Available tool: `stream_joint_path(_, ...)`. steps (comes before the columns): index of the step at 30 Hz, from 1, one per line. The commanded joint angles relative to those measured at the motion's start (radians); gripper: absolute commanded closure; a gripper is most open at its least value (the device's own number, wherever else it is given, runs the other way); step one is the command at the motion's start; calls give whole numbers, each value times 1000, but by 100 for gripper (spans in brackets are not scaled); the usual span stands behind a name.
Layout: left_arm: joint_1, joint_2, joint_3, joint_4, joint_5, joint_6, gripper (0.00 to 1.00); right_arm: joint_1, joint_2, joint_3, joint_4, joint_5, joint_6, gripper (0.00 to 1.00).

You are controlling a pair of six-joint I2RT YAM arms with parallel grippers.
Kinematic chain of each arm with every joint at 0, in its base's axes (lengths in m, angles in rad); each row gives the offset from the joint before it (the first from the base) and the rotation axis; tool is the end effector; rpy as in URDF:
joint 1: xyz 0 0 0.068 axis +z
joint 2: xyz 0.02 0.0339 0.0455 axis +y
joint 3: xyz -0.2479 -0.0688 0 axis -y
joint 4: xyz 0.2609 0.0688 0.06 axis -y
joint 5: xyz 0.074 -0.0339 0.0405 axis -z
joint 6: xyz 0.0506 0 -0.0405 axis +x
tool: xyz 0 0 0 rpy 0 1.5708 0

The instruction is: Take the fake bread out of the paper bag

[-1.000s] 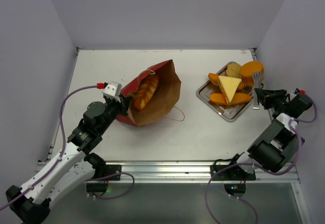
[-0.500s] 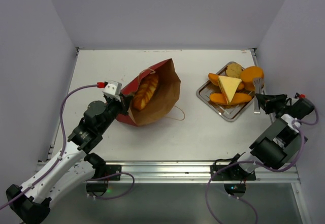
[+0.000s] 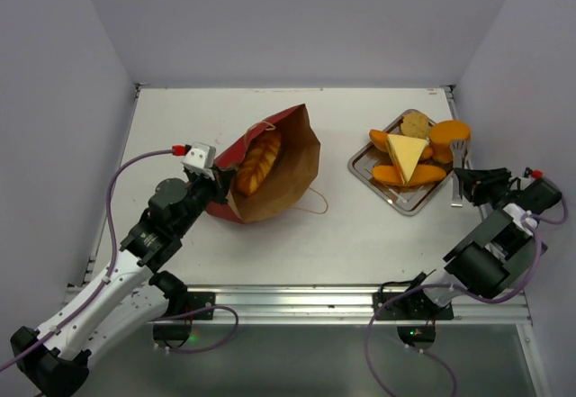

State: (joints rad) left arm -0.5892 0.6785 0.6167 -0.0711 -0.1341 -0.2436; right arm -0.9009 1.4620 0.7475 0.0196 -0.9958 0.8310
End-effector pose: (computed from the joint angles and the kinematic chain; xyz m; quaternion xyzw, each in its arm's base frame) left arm 0.1818 -0.1134 0.2964 0.0856 0.7472 -0.2197 0.6214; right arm 0.2242 -0.2147 0.1693 0.4748 0.6698 0.4192 0.3875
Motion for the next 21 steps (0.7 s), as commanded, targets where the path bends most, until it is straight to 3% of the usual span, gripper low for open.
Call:
stream_joint_path(1,6,-11,40,2,5,-6,100,-39,8,30,-10,-33,2,70)
stream_joint_path(21,8,-19,34,11,11,-6,100,-125,-2,53,-142,-95,-102,60)
